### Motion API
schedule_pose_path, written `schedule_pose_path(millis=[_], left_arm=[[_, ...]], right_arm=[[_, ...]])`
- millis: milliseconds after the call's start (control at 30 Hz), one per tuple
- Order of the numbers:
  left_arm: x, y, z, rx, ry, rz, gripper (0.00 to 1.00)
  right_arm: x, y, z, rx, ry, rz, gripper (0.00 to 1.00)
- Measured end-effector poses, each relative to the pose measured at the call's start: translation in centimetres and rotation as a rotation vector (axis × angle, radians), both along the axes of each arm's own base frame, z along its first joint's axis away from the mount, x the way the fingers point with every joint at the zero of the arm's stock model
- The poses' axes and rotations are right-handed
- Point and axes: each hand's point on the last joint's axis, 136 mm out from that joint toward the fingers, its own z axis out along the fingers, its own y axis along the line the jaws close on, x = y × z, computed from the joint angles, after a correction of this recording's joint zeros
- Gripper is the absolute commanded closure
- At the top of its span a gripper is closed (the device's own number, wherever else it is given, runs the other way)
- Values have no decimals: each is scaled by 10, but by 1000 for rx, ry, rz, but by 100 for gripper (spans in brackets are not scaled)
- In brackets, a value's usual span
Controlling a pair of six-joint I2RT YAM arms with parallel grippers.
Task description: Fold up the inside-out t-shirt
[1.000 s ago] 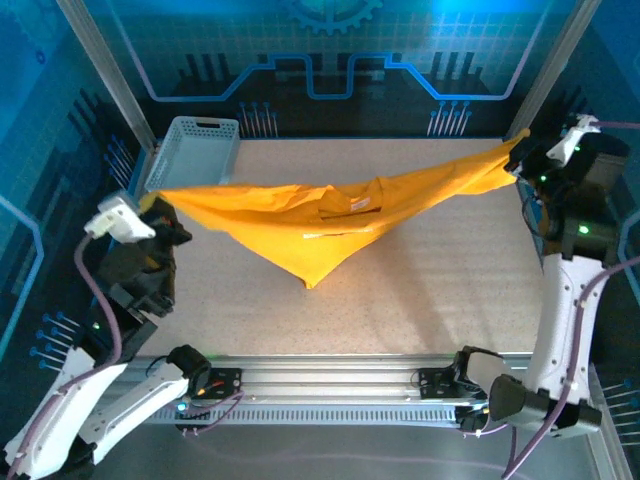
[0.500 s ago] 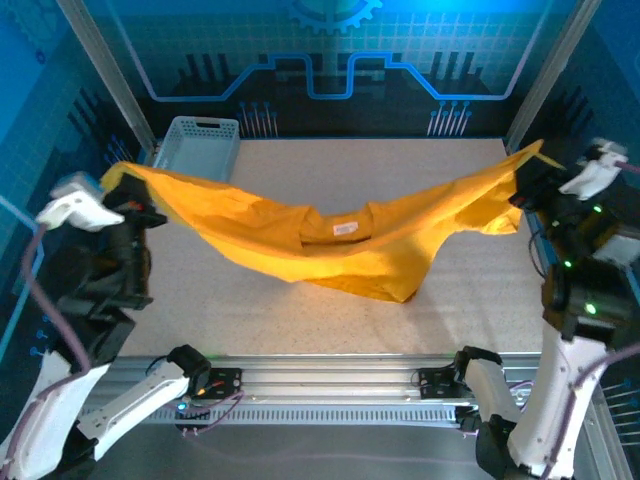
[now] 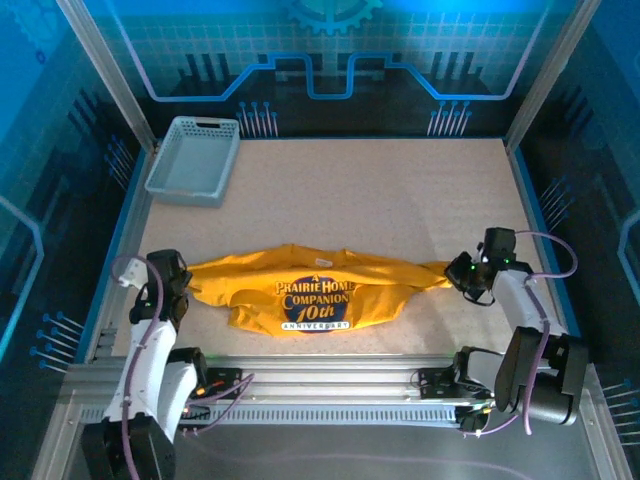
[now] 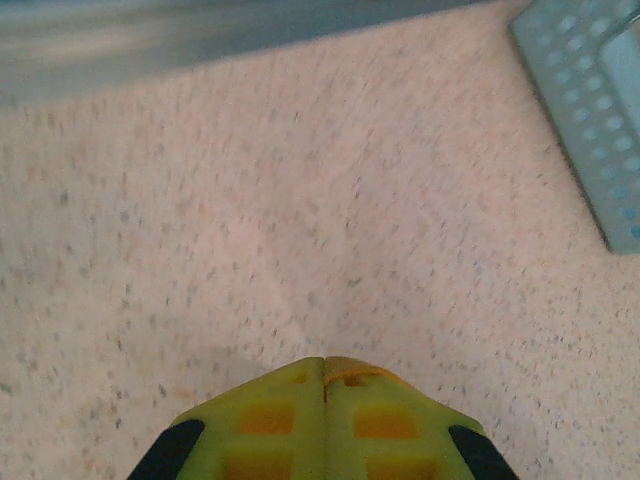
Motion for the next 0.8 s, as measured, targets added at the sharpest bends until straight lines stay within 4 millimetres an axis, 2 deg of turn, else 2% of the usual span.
schedule_pose_path(millis=[33,200,267,367,467,567,633,733,800], left_arm=[[2,-3,-2,-32,-11,-5,100],[25,-23,-2,-129,-74,-98,100],[31,-29,-4,-158,-84,-132,100],[35,-34,-2,-176,-98,-160,100],[36,-34,2,-172,-115,-166,100],[37,-34,8,-164,-137,-169,100],[37,-34,10,-158,-143,-173,100],[37,-34,10,-150,-140,-181,100],[37,-34,10,-148,-139,-183,100]], right_arm=[[-1,0,-3,-5,-1,-8,85],[1,-4,-7,-44,-10,-11,61],[8,-8,0,-88,-17,5,46],[27,-11,28,-208,-68,68,33],[52,3,69,-351,-156,173,29],[72,10,97,-421,-209,219,34],[79,4,93,-439,-186,214,36],[77,-5,65,-449,-82,221,46],[71,-3,51,-448,-36,249,43]])
